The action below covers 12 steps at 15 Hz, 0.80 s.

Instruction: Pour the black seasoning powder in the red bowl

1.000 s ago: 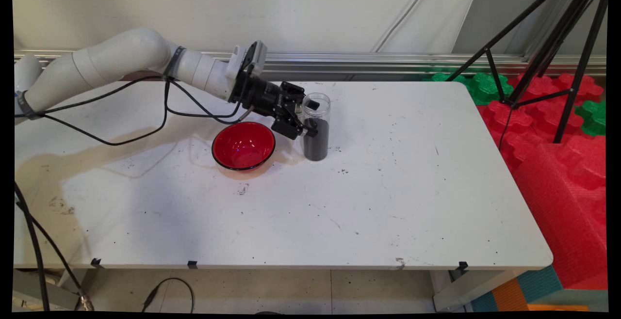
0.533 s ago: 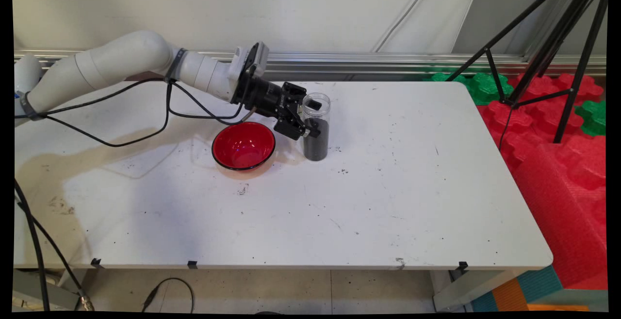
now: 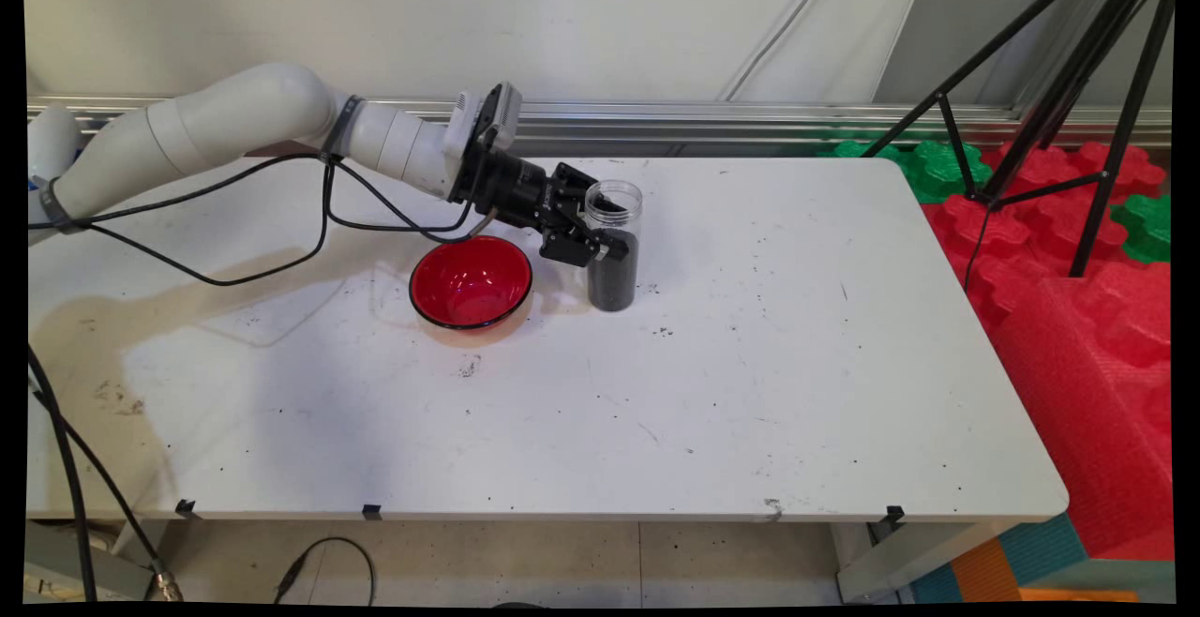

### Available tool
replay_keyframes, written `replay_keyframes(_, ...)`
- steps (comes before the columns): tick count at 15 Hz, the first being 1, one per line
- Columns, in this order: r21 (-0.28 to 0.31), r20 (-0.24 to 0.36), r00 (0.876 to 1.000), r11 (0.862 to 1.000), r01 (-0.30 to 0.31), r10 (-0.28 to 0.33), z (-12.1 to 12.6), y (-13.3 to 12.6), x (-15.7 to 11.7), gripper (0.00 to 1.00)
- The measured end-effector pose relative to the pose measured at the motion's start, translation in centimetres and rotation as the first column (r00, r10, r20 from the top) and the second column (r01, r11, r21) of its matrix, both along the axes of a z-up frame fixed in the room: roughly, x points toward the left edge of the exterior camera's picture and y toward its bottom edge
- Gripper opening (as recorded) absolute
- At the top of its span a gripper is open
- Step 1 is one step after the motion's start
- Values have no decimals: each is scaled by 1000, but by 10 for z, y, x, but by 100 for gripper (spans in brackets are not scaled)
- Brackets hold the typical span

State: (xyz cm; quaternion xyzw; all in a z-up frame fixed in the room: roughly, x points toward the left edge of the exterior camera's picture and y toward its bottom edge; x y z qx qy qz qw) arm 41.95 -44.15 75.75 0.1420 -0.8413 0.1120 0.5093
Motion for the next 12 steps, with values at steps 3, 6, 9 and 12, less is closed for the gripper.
replay_keyframes(3,5,-5,1000,1000,-7,7,2,2,1,0)
replay_keyframes(6,8,-14,1000,1000,-12,13,6,4,1,0)
replay_keyframes(9,7,-22,1000,1000,-16,16,12,5,1,0)
replay_keyframes(12,5,-32,999,1000,-21,21,19,6,2,0)
